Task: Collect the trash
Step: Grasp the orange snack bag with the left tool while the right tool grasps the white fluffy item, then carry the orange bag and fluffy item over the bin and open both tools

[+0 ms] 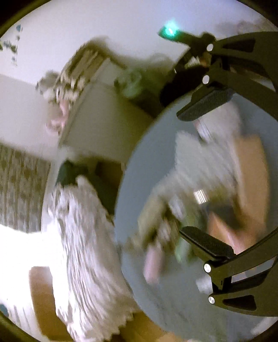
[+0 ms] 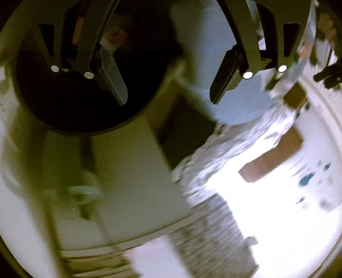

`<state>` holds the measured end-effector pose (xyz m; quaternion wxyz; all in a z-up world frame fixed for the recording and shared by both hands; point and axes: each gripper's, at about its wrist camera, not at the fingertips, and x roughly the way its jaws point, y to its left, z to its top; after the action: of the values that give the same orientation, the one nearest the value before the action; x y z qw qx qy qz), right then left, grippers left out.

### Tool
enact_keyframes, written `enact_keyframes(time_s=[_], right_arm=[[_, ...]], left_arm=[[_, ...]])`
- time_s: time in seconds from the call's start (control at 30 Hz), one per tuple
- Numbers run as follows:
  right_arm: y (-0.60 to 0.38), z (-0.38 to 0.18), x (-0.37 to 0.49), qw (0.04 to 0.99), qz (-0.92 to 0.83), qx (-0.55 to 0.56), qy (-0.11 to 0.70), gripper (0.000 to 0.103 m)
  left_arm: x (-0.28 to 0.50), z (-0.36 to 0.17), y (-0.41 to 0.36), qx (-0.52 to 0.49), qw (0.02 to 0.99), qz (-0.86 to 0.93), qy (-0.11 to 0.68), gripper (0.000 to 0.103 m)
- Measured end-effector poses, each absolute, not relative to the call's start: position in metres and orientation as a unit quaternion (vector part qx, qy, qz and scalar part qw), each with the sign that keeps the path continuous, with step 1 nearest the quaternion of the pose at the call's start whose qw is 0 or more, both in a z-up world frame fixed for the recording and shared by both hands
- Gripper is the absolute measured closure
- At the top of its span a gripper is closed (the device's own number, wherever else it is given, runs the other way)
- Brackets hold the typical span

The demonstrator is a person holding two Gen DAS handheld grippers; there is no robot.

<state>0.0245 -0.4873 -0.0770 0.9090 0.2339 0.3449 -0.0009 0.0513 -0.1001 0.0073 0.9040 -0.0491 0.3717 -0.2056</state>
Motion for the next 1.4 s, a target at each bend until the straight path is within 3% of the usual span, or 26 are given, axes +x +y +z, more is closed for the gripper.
enact_keyframes(time_s=[0.17,0.23,0.37,0.53,0.57,0.67,0.73,0.87,1.07,1.4], right_arm=[[-0.422,-0.059,0.015,0.893,0.126,0.225,0.369,0.024],[-0.398,-0.051,0.007,0.89,0.155,0.212,0.373,0.016],[-0.365,-0.042,-0.002,0.882,0.182,0.201,0.385,0.015],[-0.329,-0.046,0.002,0.87,0.182,0.168,0.427,0.015],[-0.32,-0.048,0.003,0.869,0.172,0.145,0.441,0.015],[-0.311,-0.054,0.004,0.861,0.173,0.109,0.466,0.036],[-0.301,-0.06,0.005,0.855,0.165,0.076,0.486,0.054],[-0.298,-0.056,0.0,0.865,0.171,0.073,0.465,0.058],[-0.331,-0.032,-0.007,0.891,0.168,0.139,0.397,0.058],[-0.442,-0.009,-0.012,0.926,0.065,0.202,0.313,0.058]], left_arm=[[0.046,-0.022,-0.048,-0.036,0.898,-0.166,0.406,0.006],[0.048,-0.031,-0.038,-0.038,0.893,-0.17,0.414,0.006],[0.054,-0.044,-0.039,-0.025,0.891,-0.178,0.417,0.007],[0.06,-0.048,-0.046,0.007,0.895,-0.18,0.409,0.02],[0.06,-0.05,-0.047,0.019,0.895,-0.178,0.408,0.026],[0.06,-0.051,-0.05,0.054,0.899,-0.169,0.4,0.044],[0.06,-0.052,-0.049,0.06,0.9,-0.168,0.397,0.045],[0.059,-0.048,-0.027,0.002,0.902,-0.175,0.395,0.052],[0.042,-0.015,-0.007,-0.051,0.914,-0.191,0.354,0.053],[0.037,0.043,-0.092,-0.048,0.909,-0.281,0.303,0.053]])
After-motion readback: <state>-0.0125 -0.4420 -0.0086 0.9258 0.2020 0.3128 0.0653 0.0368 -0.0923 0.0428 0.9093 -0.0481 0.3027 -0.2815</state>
